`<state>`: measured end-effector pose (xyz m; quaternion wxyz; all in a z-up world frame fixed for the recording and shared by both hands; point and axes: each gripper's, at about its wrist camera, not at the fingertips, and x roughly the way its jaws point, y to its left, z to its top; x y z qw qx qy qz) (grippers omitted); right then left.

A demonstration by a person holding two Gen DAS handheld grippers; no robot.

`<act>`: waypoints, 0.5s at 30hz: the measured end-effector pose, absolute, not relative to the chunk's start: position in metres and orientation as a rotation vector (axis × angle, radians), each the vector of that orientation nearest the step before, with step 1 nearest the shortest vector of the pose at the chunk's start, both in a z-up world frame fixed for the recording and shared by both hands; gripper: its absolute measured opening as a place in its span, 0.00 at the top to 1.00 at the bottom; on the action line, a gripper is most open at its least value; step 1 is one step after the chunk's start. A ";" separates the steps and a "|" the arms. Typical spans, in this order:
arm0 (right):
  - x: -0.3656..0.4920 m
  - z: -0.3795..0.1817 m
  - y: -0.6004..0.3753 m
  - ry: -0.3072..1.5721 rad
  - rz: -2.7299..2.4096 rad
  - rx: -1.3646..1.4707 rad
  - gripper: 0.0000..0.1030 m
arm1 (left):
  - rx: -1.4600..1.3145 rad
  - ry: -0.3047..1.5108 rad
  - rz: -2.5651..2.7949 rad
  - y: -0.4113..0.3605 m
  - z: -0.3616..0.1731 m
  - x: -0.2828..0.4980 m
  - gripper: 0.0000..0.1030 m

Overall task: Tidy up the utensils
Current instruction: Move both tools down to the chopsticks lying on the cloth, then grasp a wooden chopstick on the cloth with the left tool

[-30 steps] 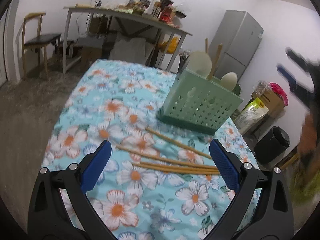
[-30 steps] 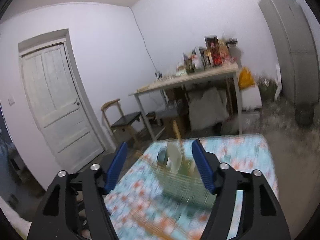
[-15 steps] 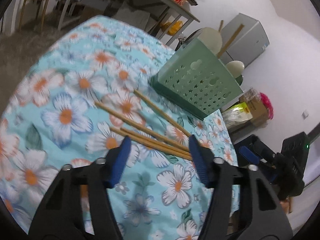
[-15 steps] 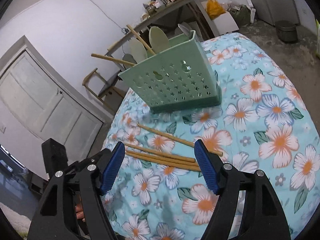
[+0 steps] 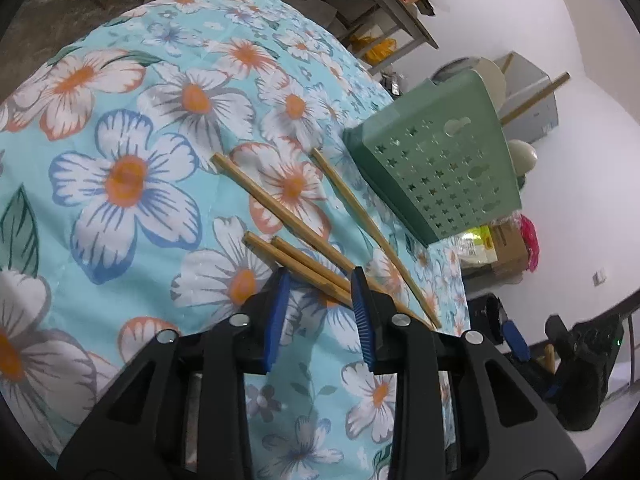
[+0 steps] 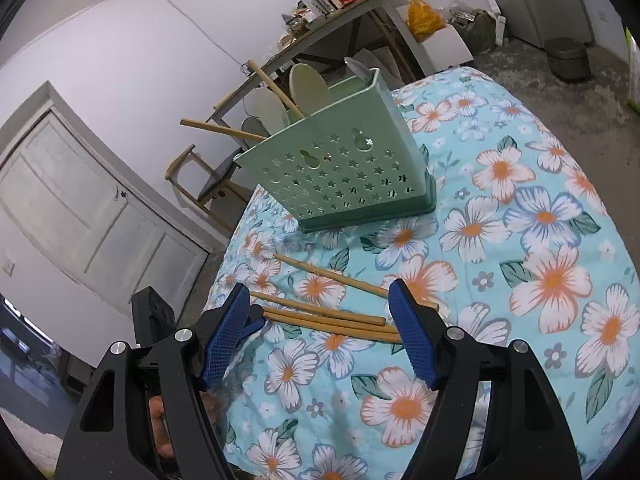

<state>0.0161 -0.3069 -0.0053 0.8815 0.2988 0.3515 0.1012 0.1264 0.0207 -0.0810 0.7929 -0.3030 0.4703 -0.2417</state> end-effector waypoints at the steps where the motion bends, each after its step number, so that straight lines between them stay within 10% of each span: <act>1: 0.016 -0.006 -0.306 0.735 0.208 0.621 0.32 | -0.652 1.008 -0.513 0.020 -0.082 0.127 0.74; 15: 0.016 -0.009 -0.296 0.750 0.219 0.615 0.32 | -0.732 1.029 -0.492 0.041 -0.085 0.113 1.00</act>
